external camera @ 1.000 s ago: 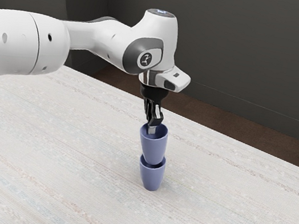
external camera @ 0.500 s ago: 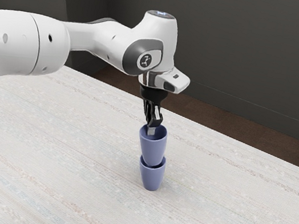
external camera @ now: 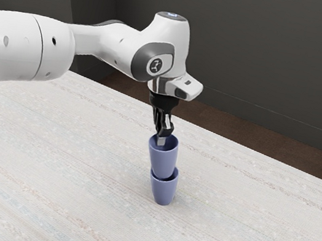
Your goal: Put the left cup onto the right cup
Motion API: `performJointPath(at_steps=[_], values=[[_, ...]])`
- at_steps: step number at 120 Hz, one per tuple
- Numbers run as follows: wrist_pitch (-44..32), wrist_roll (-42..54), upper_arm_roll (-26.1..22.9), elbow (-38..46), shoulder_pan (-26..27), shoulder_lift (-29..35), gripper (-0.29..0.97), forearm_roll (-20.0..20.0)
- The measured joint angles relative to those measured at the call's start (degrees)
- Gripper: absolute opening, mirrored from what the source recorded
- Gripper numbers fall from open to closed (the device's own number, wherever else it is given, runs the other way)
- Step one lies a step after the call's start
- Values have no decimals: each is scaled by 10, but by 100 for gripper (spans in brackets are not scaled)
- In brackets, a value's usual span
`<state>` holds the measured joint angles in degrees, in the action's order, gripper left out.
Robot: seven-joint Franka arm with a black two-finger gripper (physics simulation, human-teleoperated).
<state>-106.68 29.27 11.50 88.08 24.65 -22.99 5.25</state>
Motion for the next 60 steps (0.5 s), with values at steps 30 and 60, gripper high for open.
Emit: performJointPath(at_steps=[30,60], values=[[-6,0,0,5,-1,-3,-11,1],[-11,0,0,6,-1,-7,-11,1]])
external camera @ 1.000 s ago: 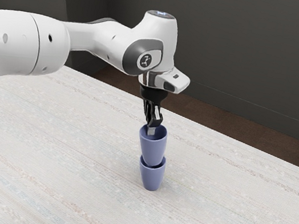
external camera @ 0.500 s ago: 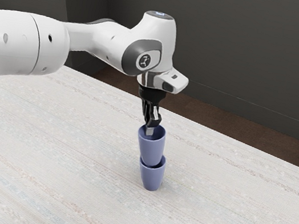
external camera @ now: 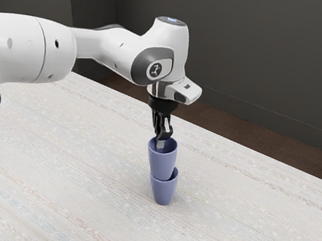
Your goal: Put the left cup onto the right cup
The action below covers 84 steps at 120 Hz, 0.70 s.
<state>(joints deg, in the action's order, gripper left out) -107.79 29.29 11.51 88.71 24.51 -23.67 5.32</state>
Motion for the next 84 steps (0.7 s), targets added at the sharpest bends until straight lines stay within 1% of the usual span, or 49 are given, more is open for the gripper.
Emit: performJointPath(at_steps=[56,84], values=[[-11,0,-1,7,-1,-6,-10,0],[-11,1,-1,7,-1,-8,1,5]])
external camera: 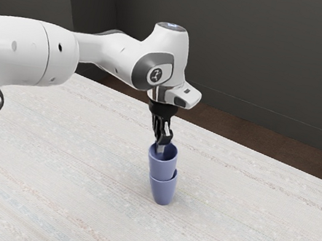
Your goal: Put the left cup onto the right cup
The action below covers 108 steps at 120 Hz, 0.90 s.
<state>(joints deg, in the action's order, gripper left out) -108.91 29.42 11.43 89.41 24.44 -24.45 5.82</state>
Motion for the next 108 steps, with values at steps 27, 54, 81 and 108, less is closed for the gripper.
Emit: performJointPath(at_steps=[27,54,81,108], values=[[0,2,0,0,0,-1,18,8],[0,4,0,0,0,0,48,13],[1,5,0,0,0,5,61,17],[6,5,0,1,1,28,66,19]])
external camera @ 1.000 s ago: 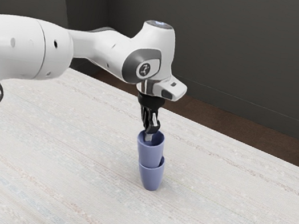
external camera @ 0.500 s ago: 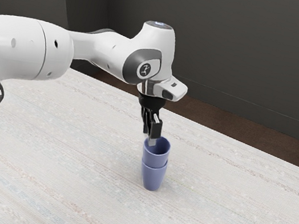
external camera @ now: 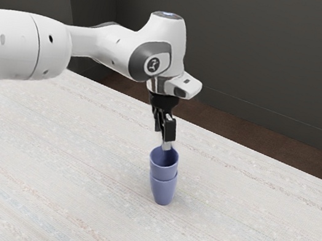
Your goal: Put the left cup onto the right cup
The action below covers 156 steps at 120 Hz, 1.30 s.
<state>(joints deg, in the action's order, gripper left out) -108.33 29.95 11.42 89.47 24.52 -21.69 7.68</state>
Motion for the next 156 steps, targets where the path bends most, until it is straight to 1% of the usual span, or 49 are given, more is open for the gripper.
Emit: performJointPath(at_steps=[44,77,103,126,156], values=[[23,-1,0,7,0,47,68,8],[62,-15,3,7,-3,106,68,10],[104,-49,5,3,-27,141,68,7],[136,-90,6,0,-61,163,68,3],[160,-137,6,-9,-102,189,68,-20]])
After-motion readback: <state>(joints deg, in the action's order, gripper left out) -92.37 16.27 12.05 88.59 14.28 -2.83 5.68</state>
